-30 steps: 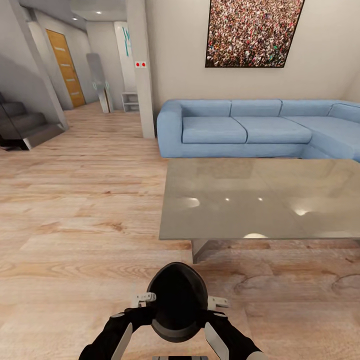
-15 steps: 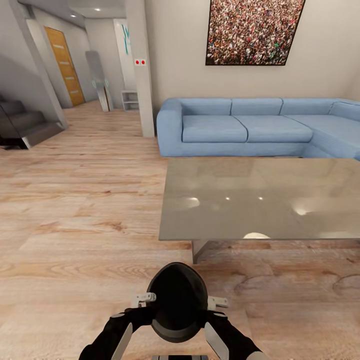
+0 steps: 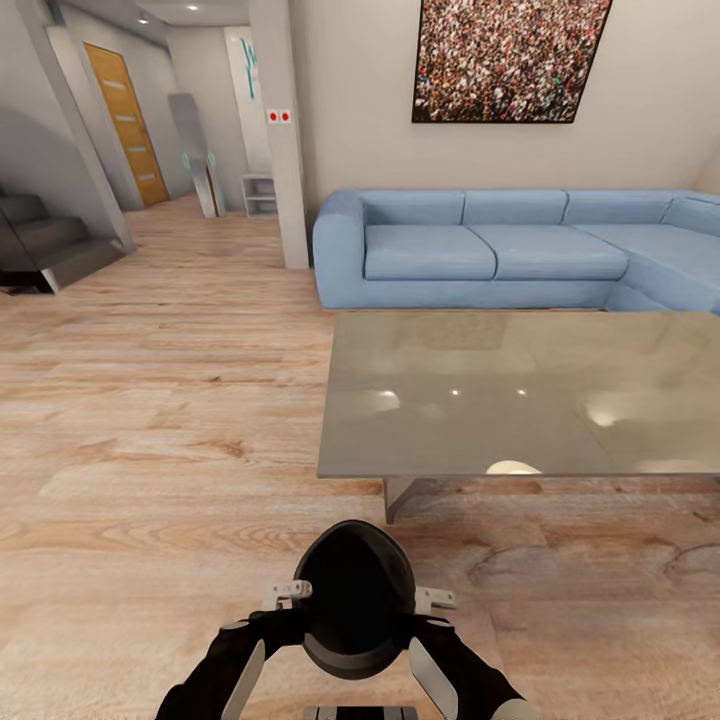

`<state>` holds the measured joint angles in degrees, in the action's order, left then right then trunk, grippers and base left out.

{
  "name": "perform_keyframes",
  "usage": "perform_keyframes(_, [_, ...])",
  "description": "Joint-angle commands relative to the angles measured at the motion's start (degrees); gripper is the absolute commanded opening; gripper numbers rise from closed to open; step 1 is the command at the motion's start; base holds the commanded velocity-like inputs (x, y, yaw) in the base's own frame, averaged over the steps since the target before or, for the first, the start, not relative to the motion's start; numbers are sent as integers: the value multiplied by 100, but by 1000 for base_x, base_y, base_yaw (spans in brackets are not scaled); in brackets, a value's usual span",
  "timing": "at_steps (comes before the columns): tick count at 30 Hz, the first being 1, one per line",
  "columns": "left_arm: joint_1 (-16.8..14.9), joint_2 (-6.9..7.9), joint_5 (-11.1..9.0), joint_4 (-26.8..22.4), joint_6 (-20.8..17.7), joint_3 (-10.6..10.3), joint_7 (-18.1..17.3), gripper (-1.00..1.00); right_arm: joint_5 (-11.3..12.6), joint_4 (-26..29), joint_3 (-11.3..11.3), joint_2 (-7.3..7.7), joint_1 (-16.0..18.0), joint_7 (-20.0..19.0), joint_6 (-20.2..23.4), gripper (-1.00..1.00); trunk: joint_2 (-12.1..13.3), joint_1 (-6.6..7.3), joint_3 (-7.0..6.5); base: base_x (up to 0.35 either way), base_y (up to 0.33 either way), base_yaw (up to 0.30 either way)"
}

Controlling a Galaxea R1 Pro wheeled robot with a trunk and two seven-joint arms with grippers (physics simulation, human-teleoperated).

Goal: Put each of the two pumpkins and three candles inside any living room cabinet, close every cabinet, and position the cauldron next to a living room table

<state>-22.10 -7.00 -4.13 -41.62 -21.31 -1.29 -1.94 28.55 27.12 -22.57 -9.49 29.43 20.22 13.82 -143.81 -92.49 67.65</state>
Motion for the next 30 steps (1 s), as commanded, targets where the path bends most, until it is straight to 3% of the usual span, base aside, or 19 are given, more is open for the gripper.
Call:
perform_keyframes(1, [4, -4, -79, 148, 118, -12, -35, -100, 45, 21, 69, -51, -7, -212, -160, -100, 1, -27, 25, 0, 0, 0])
perform_keyframes(8, [4, -4, -79, 148, 118, -15, -35, -100, 45, 21, 69, -51, -7, -212, -161, -100, -7, -42, 158, 0, 0, 0])
perform_keyframes(9, [4, -4, -79, 147, 118, -14, -35, -100, 45, 21, 69, -51, -7, -212, -161, 100, -7, -42, 158, 0, 0, 0])
perform_keyframes(15, [4, -2, -79, 148, 265, -24, -37, -100, 45, 21, 69, -51, -7, -218, -151, 100, -7, -42, 158, 0, 0, 0])
perform_keyframes(16, [4, -1, -79, 147, 282, -23, -39, 100, 45, 21, 69, -51, -7, -219, -148, 100, -7, -42, 158, 0, 0, 0])
perform_keyframes(30, [4, 1, -79, 147, 310, -21, -50, 100, 46, 21, 69, -51, -7, -220, -143, 100, -7, -42, 158, 0, 0, 0])
